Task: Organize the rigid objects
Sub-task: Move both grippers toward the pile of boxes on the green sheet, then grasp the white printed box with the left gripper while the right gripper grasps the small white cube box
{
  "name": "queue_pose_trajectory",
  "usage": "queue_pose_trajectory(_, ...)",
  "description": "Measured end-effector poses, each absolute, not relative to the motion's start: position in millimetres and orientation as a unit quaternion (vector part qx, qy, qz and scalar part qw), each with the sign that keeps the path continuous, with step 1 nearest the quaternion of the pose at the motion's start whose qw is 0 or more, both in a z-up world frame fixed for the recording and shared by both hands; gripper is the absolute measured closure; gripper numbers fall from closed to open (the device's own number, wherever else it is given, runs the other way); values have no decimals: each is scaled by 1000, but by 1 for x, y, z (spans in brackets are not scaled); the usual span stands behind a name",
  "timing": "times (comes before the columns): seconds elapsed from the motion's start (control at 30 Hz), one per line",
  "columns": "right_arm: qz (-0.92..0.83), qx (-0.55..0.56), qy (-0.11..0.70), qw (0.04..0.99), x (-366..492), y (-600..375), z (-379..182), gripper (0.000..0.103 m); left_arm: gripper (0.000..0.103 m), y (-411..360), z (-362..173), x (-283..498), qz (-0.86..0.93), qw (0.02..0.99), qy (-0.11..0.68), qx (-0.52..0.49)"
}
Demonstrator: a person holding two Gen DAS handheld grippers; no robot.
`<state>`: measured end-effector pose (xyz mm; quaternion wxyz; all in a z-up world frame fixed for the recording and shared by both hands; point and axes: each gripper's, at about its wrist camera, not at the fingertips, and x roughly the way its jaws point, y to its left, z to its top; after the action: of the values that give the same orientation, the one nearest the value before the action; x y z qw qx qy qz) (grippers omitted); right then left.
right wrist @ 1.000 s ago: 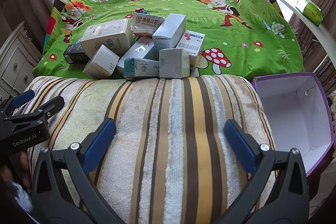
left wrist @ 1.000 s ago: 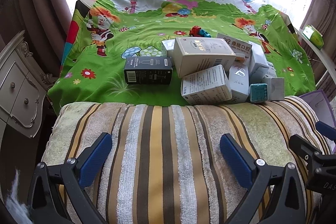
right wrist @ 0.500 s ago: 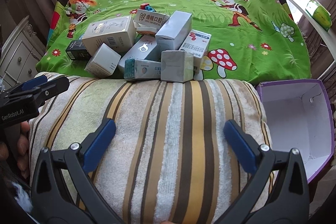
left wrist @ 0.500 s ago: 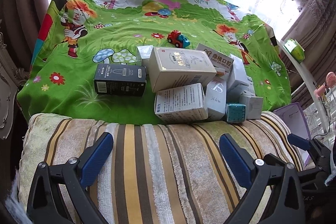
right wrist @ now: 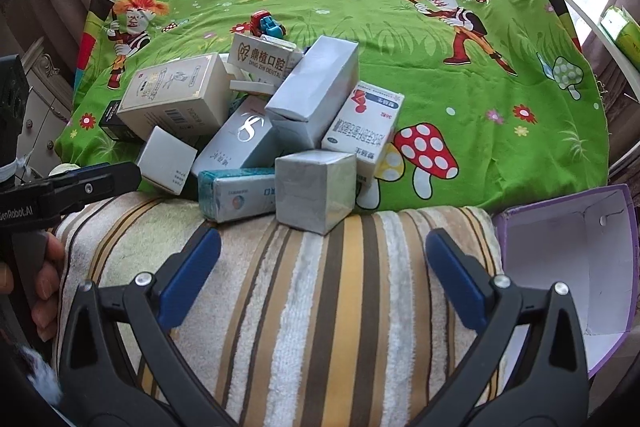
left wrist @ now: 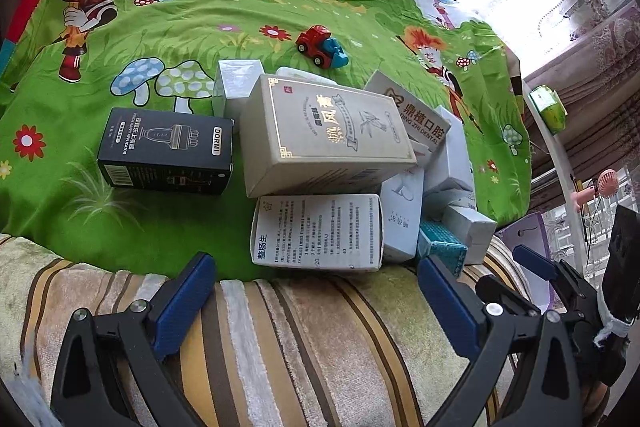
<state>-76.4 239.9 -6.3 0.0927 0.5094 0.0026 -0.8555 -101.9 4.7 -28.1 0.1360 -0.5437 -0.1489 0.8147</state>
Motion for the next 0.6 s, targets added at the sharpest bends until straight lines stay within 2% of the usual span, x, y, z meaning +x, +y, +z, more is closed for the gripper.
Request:
queue_pose_trajectory(0.17,-861,502,-10,83,-90,238,-5,1,1,6,-35,-112,808,139,-154,-551)
queue_pose_trajectory(0.27,-856,511,-1,77,-99,232,-10,9,1,8,-40,-117,804,144,-157,-555)
queue_pose_trajectory(0.47,-843,532,-7,74,-108,235,-22,33,18,11,-47,-120,797,148,-157,-564)
queue_pose_trajectory(0.53,-837,541,-18,82,-109,238,-26,50,29,14,-47,-119,798,150,-153,-564)
queue_pose_trajectory(0.6,-832,547,-34,90,-107,241,-30,59,29,15,-46,-116,801,152,-152,-559)
